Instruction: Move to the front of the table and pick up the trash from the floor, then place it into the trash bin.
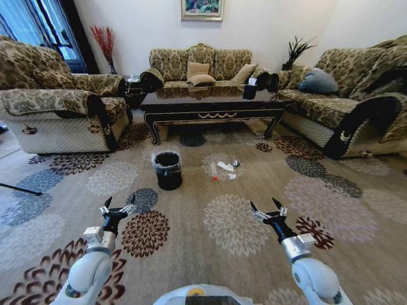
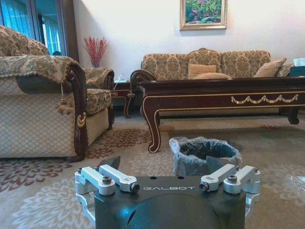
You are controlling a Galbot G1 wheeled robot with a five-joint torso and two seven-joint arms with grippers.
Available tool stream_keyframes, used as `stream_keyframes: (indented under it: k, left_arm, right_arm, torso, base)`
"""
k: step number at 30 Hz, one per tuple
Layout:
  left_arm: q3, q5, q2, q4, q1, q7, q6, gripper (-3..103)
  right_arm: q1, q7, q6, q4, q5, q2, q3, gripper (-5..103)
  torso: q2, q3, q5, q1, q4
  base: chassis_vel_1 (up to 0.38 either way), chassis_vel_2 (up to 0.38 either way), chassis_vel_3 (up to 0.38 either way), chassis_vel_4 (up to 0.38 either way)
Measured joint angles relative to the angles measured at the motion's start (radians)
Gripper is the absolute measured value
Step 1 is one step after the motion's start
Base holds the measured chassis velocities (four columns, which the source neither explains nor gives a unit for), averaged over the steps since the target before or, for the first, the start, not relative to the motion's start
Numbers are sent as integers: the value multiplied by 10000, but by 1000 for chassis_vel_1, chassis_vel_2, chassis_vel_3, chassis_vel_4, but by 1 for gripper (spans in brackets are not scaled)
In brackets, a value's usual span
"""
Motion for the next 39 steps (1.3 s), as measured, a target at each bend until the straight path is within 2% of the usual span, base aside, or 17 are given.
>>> stream_keyframes:
  k: [22, 39]
  left_arm:
    - [-204, 9, -7, 13, -5, 25, 6, 100]
    - [-122, -41, 304, 292, -441, 33, 151, 100]
  right_arm:
    - [-145, 21, -14, 133, -117, 200, -175, 100]
    - [-349, 8, -3, 159, -358, 495, -195, 100]
  torso:
    - [0, 3, 1, 0, 1]
    - [2, 5, 1, 0, 0]
  base:
    - [-176, 168, 172, -171]
    - [-215, 207, 204, -213]
